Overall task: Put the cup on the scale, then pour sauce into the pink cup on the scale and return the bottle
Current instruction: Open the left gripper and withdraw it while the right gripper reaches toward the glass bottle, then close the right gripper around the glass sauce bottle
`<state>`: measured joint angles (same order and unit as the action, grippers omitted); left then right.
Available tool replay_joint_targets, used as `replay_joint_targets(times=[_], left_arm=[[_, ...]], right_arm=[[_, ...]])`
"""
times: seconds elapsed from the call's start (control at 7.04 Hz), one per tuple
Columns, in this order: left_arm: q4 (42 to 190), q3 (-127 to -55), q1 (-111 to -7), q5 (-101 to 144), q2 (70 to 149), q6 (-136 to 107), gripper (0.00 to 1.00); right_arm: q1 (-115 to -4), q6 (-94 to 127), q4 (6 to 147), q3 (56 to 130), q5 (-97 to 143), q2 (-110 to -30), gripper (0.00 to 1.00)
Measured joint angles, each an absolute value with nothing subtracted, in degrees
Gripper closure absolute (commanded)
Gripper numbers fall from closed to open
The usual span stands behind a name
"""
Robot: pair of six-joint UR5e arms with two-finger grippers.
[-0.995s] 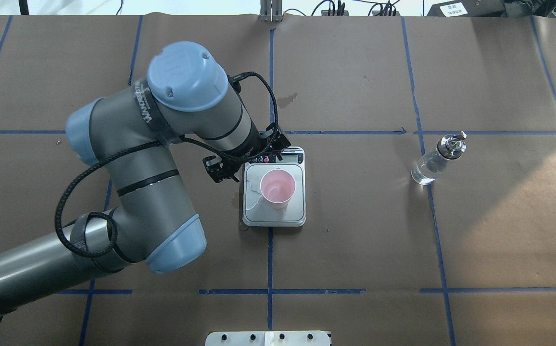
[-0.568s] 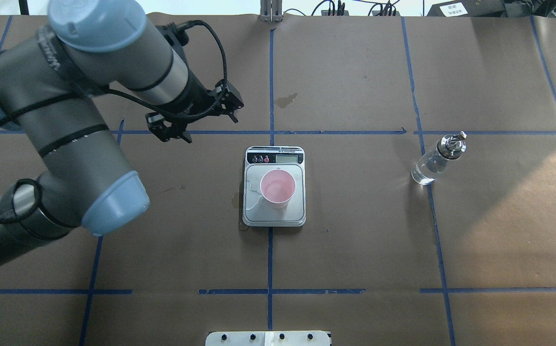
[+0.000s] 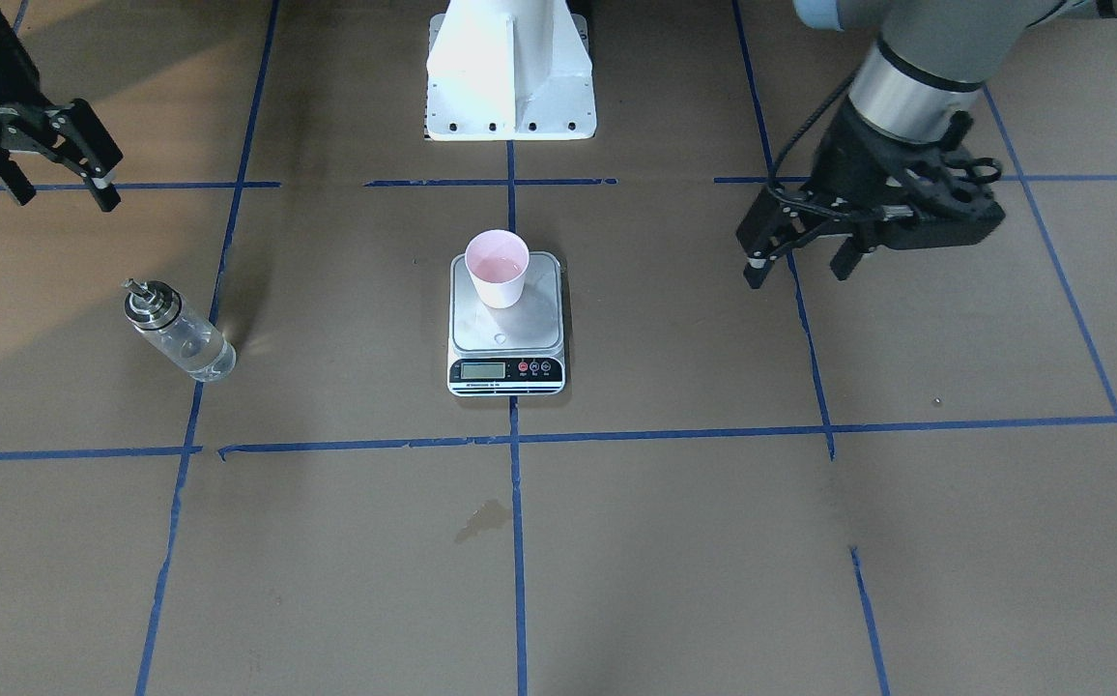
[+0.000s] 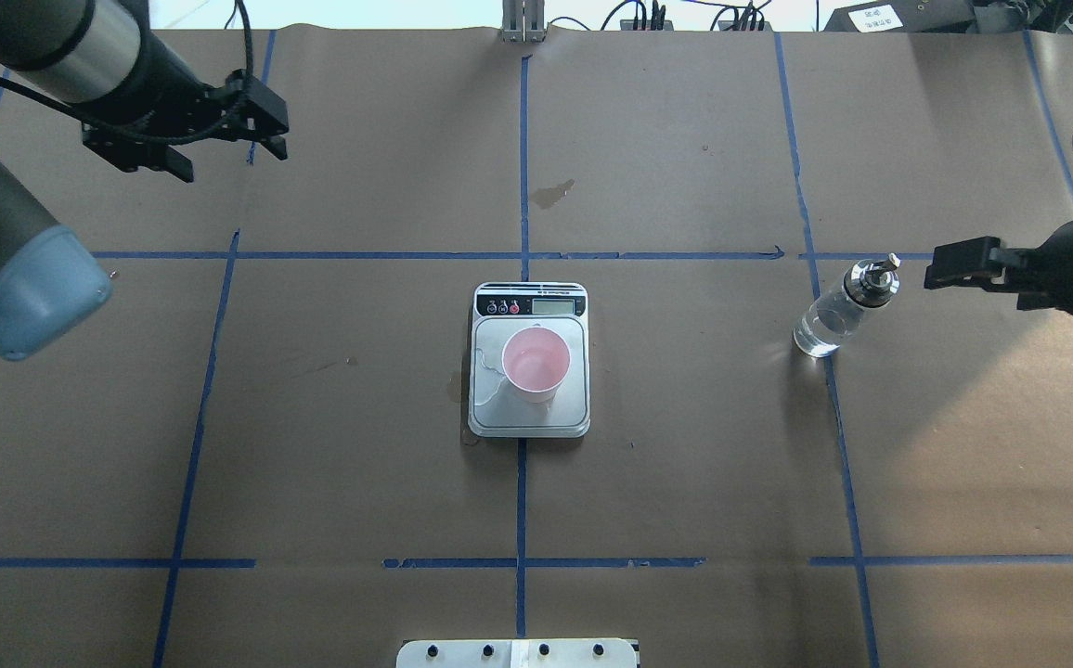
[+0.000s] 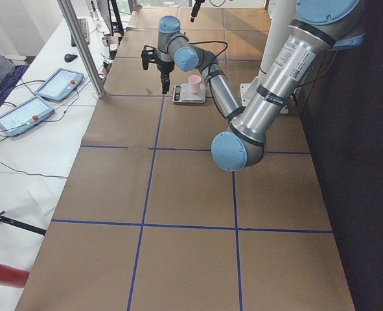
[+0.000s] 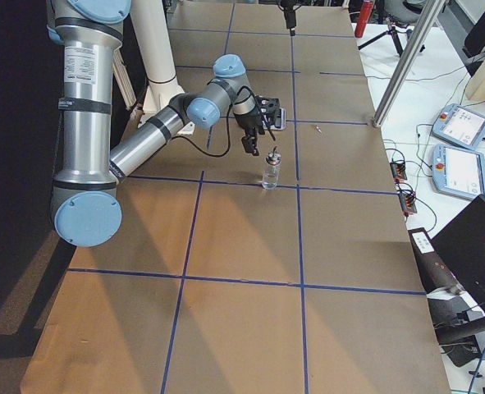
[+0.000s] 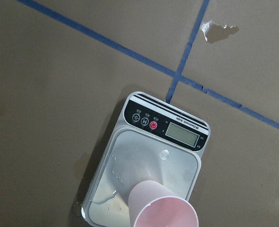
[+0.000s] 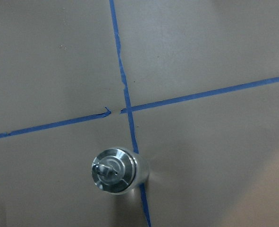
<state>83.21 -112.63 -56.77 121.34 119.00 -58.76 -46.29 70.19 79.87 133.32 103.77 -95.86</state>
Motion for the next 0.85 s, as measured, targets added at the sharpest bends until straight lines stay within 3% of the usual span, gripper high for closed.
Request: replay_joint_targets(times=[0.43, 0.85], left_arm=[[83.16, -112.45, -62.91, 121.46, 111.39, -40.18, 0.00], [83.33, -111.83, -63.61, 121.46, 110.23, -37.45, 0.00]], right_arm=[[-27.46, 80.78, 72.53, 131.84, 76.32, -100.93, 0.00], [-18.59, 84.43, 69.98, 122.91, 56.45, -97.97, 0.00]])
